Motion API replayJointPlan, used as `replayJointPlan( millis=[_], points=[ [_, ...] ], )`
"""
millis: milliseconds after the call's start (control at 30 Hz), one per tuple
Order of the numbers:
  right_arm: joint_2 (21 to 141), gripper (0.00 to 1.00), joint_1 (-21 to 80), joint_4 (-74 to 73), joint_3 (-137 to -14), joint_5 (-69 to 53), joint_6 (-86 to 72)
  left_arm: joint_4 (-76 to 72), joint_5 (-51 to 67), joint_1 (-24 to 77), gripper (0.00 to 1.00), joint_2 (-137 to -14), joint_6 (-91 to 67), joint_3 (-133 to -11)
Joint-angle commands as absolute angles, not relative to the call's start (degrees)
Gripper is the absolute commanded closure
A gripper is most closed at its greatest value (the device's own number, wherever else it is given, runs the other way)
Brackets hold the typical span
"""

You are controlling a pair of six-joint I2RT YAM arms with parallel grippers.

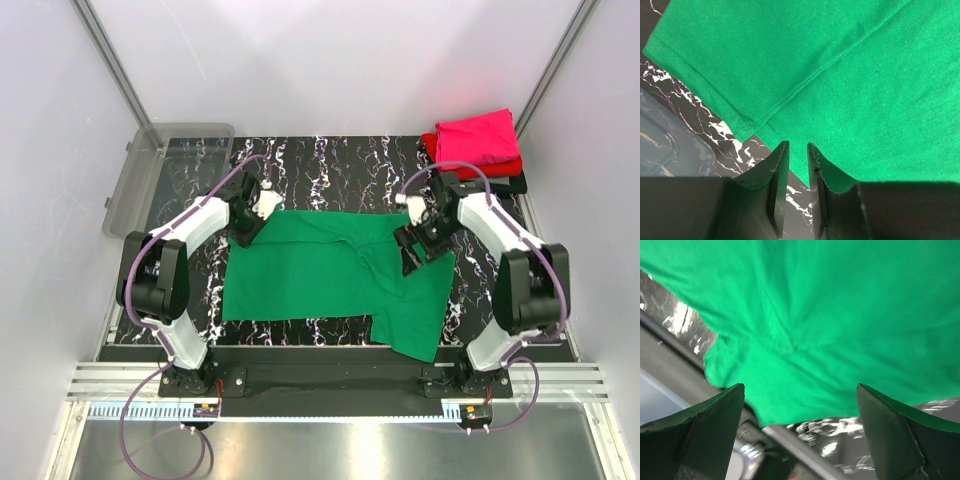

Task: Fold and stack the t-shirts
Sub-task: Fold the tshirt

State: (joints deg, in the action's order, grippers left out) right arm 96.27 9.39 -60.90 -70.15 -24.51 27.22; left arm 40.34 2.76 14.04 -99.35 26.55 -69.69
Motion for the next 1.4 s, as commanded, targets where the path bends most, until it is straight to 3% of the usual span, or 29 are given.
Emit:
replayJointPlan(
  millis=[0, 167, 300, 500, 733, 1133, 1267, 1367],
  points=[
    [89.2, 0.0, 13.5, -57.0, -73.9, -23.0, 31.9, 39.3, 1.8, 14.2, 0.74, -97.0, 27.1, -70.4],
    [90.1, 0.0, 21.3, -53.6, -72.0, -27.4, 36.1, 39.5, 2.2, 14.2, 0.73, -97.6, 26.5, -70.6],
    [96.7, 0.11, 24.5, -52.7, -75.2, -29.7, 37.4, 39.6, 1.5, 14.2, 0.73, -97.1, 27.0, -70.0],
    [109.3, 0.35, 24.6, -54.2, -83.7, -31.5, 36.4, 39.6, 0.7, 14.2, 0.73, -96.5, 27.3, -69.0],
    [116.2, 0.44, 24.5, -54.8, -87.9, -33.1, 36.2, 39.7, 0.2, 14.2, 0.73, -96.8, 27.6, -68.7],
    [110.8, 0.5, 27.0, -55.2, -86.9, -31.5, 37.8, 40.0, 0.2, 14.2, 0.73, -99.1, 27.4, -70.5],
    [110.1, 0.63, 28.8, -55.4, -85.8, -33.4, 39.7, 40.3, 0.3, 14.2, 0.73, -100.0, 27.3, -71.4],
    [111.0, 0.66, 29.4, -57.5, -86.3, -35.4, 40.4, 40.3, 0.3, 14.2, 0.73, -100.4, 27.3, -71.7]
  ],
)
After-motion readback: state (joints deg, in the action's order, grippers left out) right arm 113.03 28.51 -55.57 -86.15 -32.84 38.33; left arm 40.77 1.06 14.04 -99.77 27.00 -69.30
